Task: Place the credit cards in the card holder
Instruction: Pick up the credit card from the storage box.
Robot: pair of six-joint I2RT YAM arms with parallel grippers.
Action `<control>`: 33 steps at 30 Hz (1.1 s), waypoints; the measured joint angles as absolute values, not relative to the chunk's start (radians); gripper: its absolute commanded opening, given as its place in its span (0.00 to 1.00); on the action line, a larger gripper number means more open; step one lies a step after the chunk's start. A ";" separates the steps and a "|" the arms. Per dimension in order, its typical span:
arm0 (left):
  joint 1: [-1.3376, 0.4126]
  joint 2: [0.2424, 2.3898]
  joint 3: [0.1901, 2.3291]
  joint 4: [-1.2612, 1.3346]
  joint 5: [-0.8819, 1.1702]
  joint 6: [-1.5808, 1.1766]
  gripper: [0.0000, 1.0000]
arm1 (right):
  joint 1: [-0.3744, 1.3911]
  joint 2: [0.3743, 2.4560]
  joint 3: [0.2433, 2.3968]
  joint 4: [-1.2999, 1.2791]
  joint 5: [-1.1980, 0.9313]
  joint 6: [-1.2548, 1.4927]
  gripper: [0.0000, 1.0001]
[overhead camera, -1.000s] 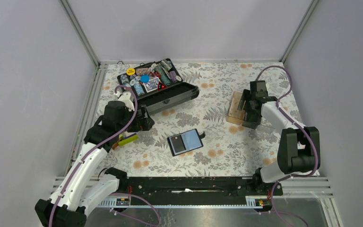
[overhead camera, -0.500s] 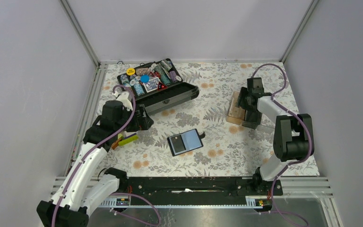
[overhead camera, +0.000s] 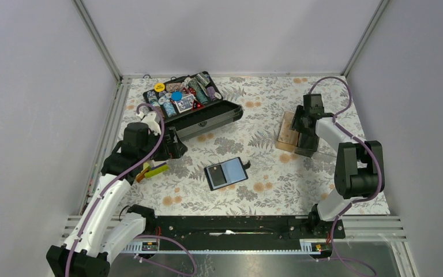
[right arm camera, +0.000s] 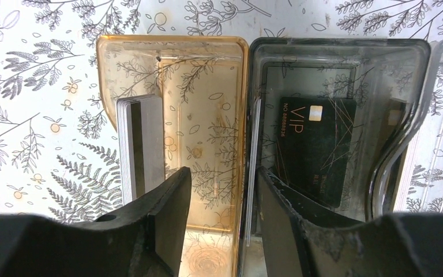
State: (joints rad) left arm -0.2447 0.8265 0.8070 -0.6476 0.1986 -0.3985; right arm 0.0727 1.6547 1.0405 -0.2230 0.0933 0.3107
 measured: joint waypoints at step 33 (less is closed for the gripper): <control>-0.222 0.848 0.791 -0.633 0.259 -0.401 0.99 | 0.069 1.563 1.035 -0.220 0.116 0.312 0.10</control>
